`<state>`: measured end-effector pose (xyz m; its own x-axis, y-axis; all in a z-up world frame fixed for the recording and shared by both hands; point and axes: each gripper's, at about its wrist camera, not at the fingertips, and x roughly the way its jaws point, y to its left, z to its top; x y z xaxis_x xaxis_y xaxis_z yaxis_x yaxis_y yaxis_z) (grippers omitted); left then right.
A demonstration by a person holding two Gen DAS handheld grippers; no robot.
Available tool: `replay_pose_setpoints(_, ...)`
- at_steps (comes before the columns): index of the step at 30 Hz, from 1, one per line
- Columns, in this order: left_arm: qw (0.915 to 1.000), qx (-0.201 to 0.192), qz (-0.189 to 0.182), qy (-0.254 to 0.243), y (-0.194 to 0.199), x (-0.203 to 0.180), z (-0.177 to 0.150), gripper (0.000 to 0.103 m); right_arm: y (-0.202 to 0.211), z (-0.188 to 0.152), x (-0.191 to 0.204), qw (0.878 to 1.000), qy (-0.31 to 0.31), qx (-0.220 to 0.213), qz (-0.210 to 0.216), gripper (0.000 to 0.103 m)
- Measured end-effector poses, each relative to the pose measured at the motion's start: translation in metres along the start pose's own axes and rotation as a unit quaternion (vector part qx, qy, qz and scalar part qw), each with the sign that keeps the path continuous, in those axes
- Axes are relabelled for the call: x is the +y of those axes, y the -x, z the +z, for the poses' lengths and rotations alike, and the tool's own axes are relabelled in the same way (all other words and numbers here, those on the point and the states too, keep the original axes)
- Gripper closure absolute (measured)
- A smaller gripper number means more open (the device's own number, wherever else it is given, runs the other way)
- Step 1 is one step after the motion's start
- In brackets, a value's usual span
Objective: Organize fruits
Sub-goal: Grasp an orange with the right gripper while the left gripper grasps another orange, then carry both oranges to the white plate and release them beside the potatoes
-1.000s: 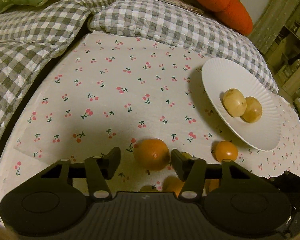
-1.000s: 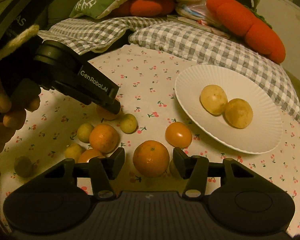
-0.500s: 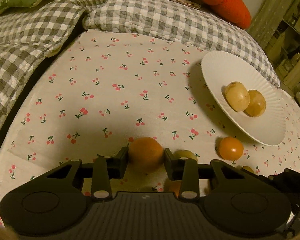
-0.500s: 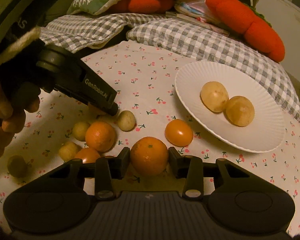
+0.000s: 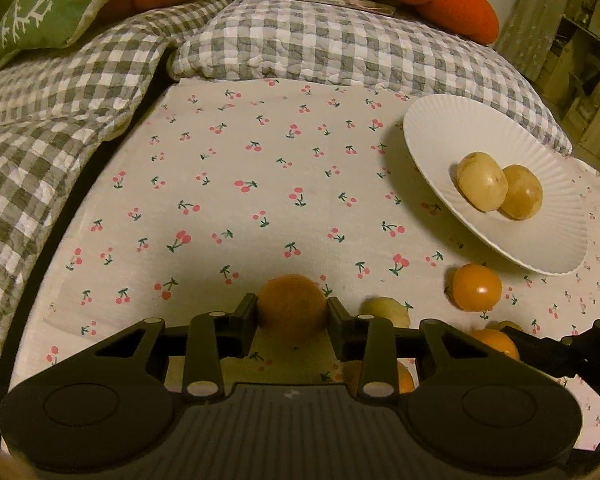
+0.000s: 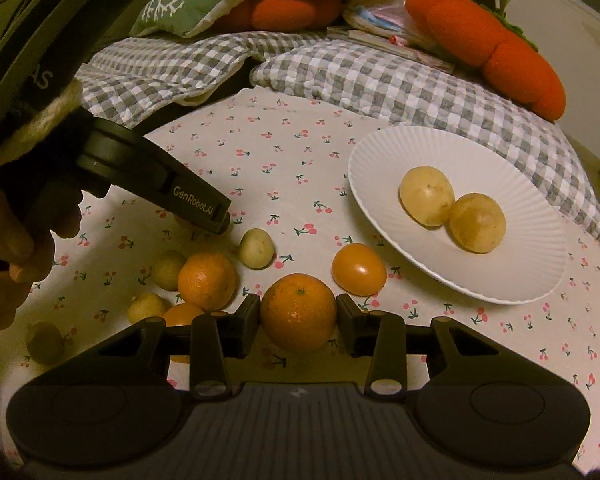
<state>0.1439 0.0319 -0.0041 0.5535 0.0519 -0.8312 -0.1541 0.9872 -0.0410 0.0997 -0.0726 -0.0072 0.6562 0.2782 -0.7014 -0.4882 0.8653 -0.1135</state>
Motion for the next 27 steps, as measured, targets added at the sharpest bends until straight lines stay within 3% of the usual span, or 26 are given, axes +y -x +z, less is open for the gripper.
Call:
replay_pose_setpoints(15, 0.9993, -0.031, 0.015, -0.015, 0.019, -0.016, 0.004, 0.081, 0.008, 0.005, -0.005, 1.0, -0.02, -0.014, -0.007, 0.066)
replay_pose_setpoints(27, 0.9985, -0.051, -0.001, -0.019, 0.037, -0.038, 0.011, 0.081, 0.027, 0.015, -0.026, 0.997, -0.057, -0.044, -0.014, 0.066)
